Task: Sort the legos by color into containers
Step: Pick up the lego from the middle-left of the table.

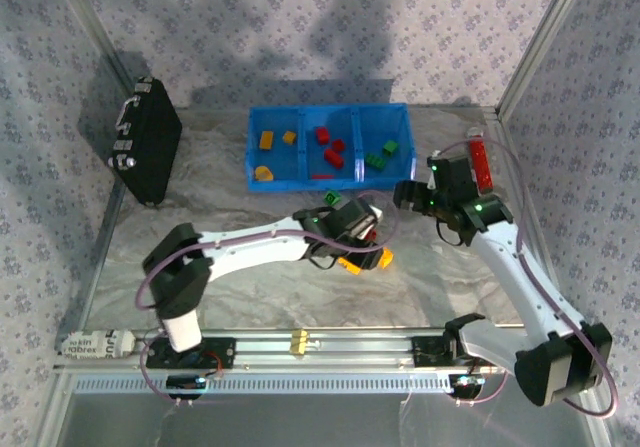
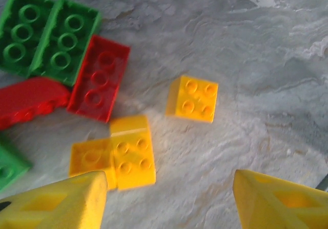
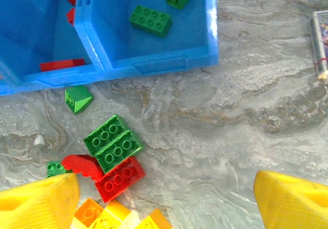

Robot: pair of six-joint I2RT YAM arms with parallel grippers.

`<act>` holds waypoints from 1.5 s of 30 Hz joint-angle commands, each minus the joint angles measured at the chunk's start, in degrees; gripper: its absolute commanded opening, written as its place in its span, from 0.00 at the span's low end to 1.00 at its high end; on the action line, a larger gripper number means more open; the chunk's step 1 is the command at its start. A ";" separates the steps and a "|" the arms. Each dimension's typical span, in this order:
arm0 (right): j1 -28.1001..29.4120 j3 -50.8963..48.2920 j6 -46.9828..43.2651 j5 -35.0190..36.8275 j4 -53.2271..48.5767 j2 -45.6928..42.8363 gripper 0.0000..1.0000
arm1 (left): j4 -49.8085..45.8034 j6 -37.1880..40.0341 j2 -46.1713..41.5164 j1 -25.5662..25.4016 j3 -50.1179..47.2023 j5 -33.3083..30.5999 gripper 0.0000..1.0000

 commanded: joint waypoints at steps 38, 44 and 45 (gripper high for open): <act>-8.45 -9.97 1.02 -8.92 0.23 -12.20 0.90 | -19.44 10.06 27.13 -1.93 28.42 1.68 0.49; -8.82 -10.62 1.07 -8.98 0.05 -12.68 0.89 | -19.28 10.21 25.06 -1.77 27.99 -0.82 0.30; -8.92 -10.77 1.12 -8.99 -0.03 -12.86 0.89 | -19.44 10.29 24.38 -1.59 27.75 -1.27 0.29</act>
